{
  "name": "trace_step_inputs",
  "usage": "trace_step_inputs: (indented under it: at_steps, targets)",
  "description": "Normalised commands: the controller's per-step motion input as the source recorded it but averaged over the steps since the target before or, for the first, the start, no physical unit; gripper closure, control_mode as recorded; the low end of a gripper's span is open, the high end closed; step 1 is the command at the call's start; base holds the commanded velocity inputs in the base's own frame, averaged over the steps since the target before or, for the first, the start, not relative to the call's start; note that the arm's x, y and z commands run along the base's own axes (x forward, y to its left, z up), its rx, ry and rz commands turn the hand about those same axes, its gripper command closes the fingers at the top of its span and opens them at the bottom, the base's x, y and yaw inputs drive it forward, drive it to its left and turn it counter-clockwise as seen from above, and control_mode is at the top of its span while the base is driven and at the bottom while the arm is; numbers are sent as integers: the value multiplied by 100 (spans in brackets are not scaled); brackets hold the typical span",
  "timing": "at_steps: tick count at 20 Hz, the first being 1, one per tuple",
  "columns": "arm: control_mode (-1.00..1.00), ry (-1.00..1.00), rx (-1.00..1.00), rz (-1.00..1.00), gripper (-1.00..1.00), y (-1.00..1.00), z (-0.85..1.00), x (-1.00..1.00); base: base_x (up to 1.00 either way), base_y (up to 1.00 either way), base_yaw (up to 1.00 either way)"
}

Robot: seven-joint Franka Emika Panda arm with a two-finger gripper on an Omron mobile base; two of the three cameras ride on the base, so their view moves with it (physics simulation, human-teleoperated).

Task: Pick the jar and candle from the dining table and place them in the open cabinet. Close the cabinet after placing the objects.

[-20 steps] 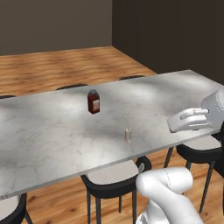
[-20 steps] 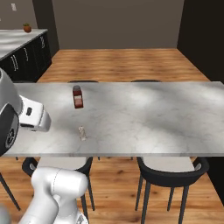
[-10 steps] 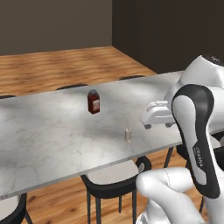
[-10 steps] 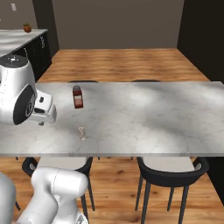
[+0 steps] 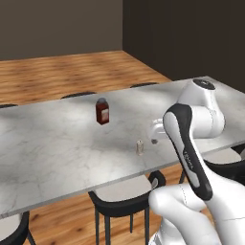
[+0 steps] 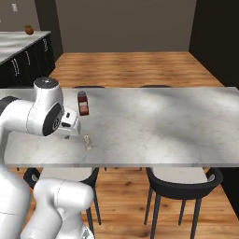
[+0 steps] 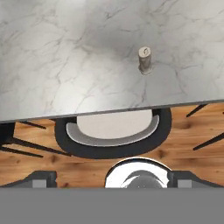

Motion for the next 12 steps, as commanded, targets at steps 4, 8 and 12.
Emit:
trace_step_inputs:
  at_steps: [4, 8, 12]
  targets:
    - [-100, 0, 0, -5, -100, -40, -54, 55, 0, 0, 0]
    - [-100, 0, 0, -4, -100, -36, -41, 59, 0, 0, 0]
    - [-100, 0, 0, -3, -100, -17, -2, 46, 0, 0, 0]
